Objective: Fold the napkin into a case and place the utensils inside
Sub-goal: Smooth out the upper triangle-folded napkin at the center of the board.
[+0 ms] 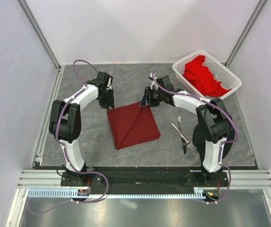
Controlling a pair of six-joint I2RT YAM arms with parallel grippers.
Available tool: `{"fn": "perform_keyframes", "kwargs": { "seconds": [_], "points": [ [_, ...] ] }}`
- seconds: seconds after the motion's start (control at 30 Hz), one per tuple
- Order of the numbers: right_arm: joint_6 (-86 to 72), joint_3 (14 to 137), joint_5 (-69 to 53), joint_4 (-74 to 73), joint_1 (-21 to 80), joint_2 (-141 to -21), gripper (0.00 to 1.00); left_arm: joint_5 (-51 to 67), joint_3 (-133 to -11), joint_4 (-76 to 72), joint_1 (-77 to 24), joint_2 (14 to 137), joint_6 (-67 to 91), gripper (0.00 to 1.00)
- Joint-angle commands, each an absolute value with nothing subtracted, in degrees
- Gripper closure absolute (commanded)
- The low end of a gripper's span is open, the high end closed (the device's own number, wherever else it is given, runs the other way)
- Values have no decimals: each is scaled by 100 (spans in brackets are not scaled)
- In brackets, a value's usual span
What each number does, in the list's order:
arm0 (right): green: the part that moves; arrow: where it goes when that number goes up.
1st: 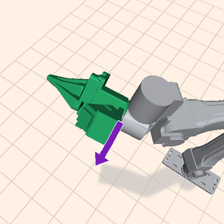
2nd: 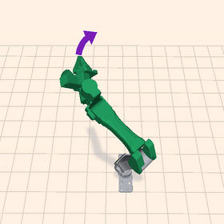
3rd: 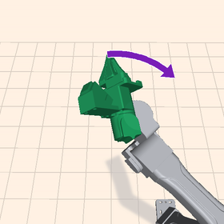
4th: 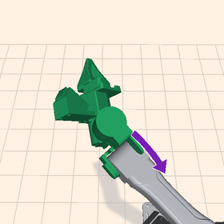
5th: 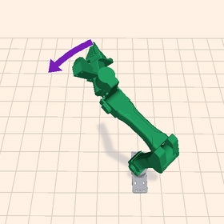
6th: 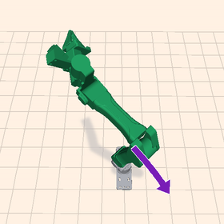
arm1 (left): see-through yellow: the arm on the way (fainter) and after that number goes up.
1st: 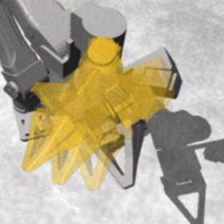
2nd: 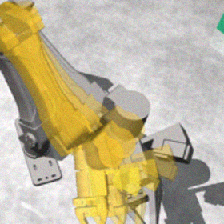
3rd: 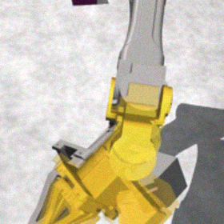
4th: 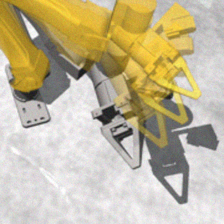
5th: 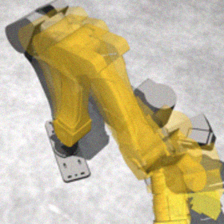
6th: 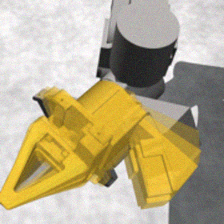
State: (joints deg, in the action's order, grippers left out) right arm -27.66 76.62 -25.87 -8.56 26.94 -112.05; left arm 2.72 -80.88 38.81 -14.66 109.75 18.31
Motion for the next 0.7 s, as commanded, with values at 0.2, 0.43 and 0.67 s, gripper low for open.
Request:
{"fn": "perform_keyframes", "kwargs": {
  "seconds": [0.2, 0.43, 0.67],
  "points": [
    [-2733, 7603, -2751, -615, 2698, -11013, 57, 527, -7849, 3533, -1512, 11039, 1512, 63],
    [-2742, 7585, -2769, -598, 2707, -11065, 57, 694, -7796, 3445, -1538, 10995, 1582, 64],
    [-2777, 7576, -2812, -563, 2707, -11118, 57, 598, -7778, 3436, -1529, 11074, 1591, 69]
  ]
}}
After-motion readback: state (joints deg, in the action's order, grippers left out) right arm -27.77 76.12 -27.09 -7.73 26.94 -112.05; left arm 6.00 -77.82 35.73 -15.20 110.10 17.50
